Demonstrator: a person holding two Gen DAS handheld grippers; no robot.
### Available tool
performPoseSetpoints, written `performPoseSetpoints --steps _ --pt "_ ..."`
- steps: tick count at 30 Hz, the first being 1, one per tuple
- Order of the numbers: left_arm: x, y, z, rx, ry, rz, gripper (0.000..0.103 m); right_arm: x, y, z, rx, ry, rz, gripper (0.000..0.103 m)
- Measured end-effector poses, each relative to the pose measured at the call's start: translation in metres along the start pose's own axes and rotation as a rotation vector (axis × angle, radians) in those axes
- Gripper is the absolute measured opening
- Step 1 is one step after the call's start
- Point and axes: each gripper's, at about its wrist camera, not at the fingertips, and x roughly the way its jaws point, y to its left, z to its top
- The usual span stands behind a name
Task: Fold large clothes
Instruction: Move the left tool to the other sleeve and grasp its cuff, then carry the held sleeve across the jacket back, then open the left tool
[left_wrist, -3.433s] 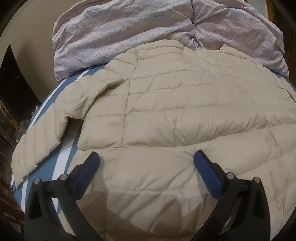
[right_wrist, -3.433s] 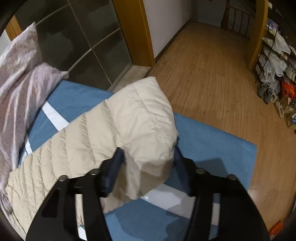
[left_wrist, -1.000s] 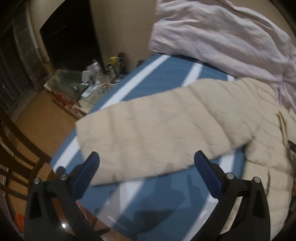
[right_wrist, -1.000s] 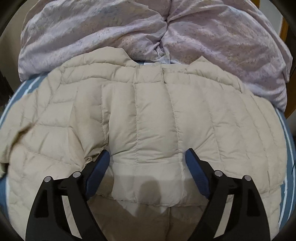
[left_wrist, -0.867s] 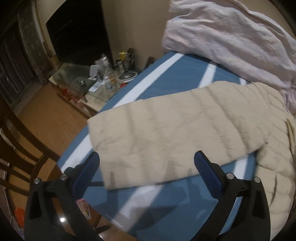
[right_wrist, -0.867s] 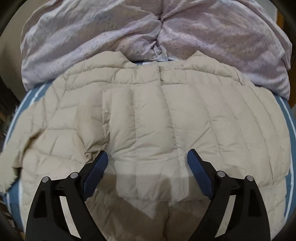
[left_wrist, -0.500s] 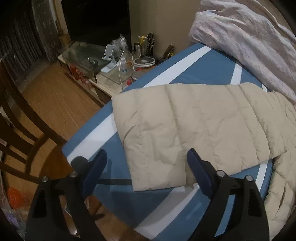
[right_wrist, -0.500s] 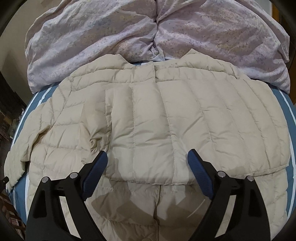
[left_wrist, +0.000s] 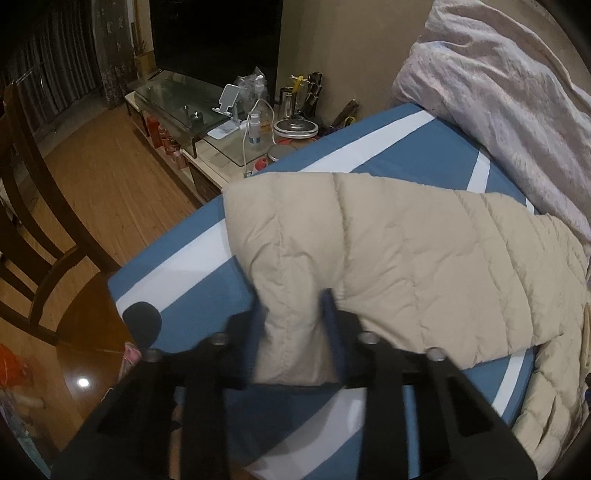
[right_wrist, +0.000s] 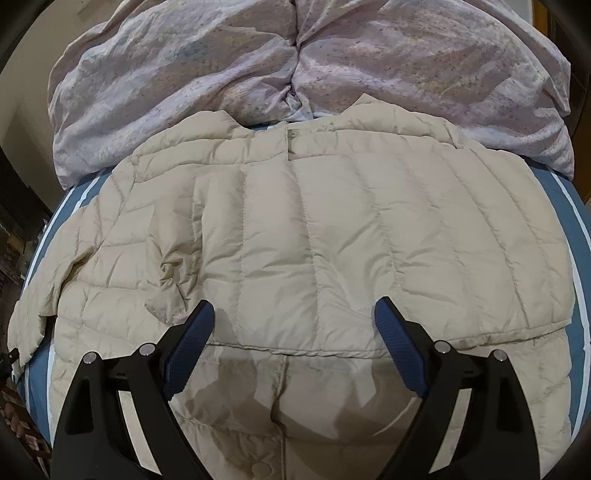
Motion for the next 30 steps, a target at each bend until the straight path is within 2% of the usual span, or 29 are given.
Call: performPoseSetpoints --steps 1,4,7,12,17,22,26,30 --pt "0.0 -0.002 0.001 -0.001 0.004 -0.005 0.014 -0.001 -0.001 0.0 -0.002 -0.002 0.001 0.09" --pt "-0.004 -0.011 0.004 0.02 0.003 0.016 0.005 -0.003 -0.003 -0.001 -0.001 -0.008 0.004 0.09" --pt "-0.014 -0.023 0.009 0.047 -0.018 0.025 0.004 -0.006 -0.007 -0.001 0.006 -0.016 0.01 0.09" --pt "-0.037 -0.047 0.02 0.078 -0.071 -0.015 0.003 -0.012 -0.017 -0.002 0.019 -0.028 0.012 0.09" --pt "-0.076 -0.097 0.03 0.135 -0.139 -0.124 0.003 -0.016 -0.03 -0.001 0.035 -0.038 0.016 0.09" --pt "-0.107 -0.167 0.019 0.227 -0.184 -0.253 0.003 -0.021 -0.046 -0.003 0.048 -0.048 0.012 0.09" --pt "-0.121 -0.232 -0.002 0.315 -0.183 -0.349 0.003 -0.026 -0.059 -0.004 0.06 -0.053 0.002 0.09" --pt "-0.126 -0.293 -0.023 0.405 -0.163 -0.409 0.003 -0.029 -0.071 -0.004 0.076 -0.058 -0.009 0.09"
